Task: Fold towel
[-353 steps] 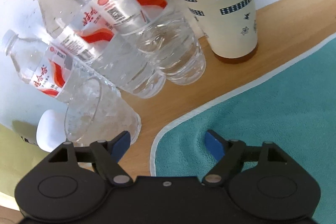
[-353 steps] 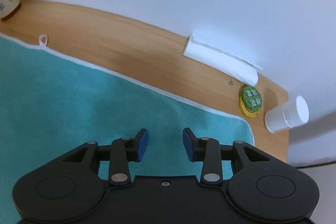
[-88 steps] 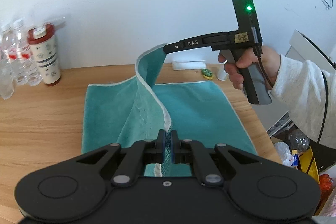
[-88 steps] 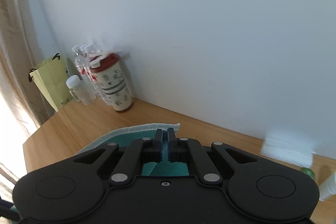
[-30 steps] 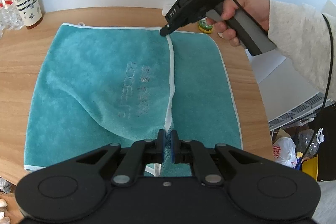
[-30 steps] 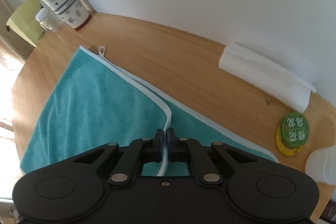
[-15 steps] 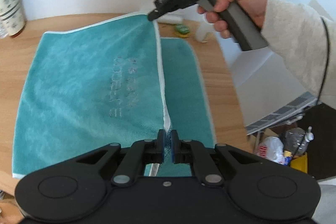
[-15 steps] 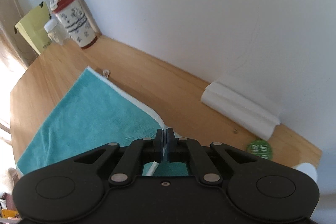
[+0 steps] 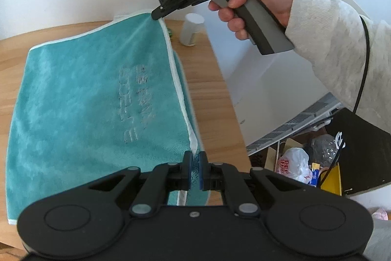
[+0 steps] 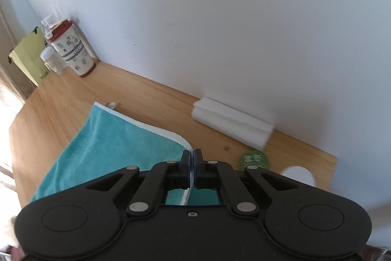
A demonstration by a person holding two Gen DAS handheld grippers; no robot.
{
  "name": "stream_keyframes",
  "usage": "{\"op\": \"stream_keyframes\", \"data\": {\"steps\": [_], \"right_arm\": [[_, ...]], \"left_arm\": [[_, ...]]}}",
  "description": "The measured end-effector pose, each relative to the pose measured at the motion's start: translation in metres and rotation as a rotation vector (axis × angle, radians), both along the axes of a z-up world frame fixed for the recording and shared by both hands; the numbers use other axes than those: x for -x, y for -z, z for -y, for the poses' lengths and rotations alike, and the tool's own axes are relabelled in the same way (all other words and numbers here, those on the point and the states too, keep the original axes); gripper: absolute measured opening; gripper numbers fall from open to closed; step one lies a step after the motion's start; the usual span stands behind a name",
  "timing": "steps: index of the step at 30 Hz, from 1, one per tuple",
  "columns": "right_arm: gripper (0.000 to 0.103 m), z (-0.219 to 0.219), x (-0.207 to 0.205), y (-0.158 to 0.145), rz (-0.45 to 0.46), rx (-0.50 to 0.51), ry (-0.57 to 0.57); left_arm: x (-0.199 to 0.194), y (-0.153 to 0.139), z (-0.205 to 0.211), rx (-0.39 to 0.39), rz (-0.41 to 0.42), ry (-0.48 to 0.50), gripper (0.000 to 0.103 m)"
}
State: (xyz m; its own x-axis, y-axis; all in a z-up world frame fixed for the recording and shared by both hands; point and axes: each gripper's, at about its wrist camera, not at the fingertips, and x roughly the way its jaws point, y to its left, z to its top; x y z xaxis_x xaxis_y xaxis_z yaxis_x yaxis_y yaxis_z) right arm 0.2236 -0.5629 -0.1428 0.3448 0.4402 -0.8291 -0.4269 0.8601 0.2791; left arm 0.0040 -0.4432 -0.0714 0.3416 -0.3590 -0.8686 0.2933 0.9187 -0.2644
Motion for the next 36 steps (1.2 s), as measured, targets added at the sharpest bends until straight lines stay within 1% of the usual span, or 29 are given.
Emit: {"op": "stream_keyframes", "data": {"steps": [3,5,7,8,10,12,18,23,26,31,34,36], "right_arm": [[0.002,0.007,0.0,0.004,-0.004,0.029,0.02],[0.002,0.01,0.001,0.009,-0.014,0.049,0.03],[0.002,0.013,0.003,0.015,-0.027,0.063,0.035],[0.002,0.011,0.004,0.019,-0.028,0.09,0.024],[0.002,0.012,0.003,0.029,-0.047,0.106,0.027],[0.002,0.012,0.003,0.04,-0.049,0.133,0.036],[0.002,0.009,0.004,0.06,-0.064,0.17,0.021],[0.002,0.006,0.002,0.067,-0.056,0.191,0.024],[0.002,0.003,0.004,0.072,-0.046,0.218,0.003],[0.002,0.0,0.003,0.073,-0.045,0.224,0.0],[0.002,-0.001,0.002,0.074,-0.044,0.231,-0.003],[0.003,-0.001,0.005,0.072,-0.044,0.233,-0.002]], "left_arm": [[0.0,0.002,0.003,-0.004,-0.013,0.011,0.004],[0.0,0.008,0.006,-0.017,-0.033,0.016,0.004],[0.0,0.011,0.007,-0.013,-0.052,0.017,0.004],[0.0,0.013,0.007,-0.013,-0.06,0.02,0.004],[-0.002,0.015,0.006,-0.017,-0.072,0.019,0.004],[-0.005,0.018,0.005,-0.024,-0.092,0.015,0.004],[-0.011,0.033,0.009,-0.044,-0.137,-0.004,0.004],[-0.014,0.042,0.017,-0.05,-0.157,0.008,0.005],[-0.013,0.05,0.023,-0.056,-0.169,0.014,0.005],[-0.012,0.059,0.029,-0.083,-0.191,0.021,0.005],[-0.013,0.066,0.028,-0.075,-0.216,0.004,0.007],[-0.014,0.07,0.027,-0.083,-0.233,-0.01,0.009]]}}
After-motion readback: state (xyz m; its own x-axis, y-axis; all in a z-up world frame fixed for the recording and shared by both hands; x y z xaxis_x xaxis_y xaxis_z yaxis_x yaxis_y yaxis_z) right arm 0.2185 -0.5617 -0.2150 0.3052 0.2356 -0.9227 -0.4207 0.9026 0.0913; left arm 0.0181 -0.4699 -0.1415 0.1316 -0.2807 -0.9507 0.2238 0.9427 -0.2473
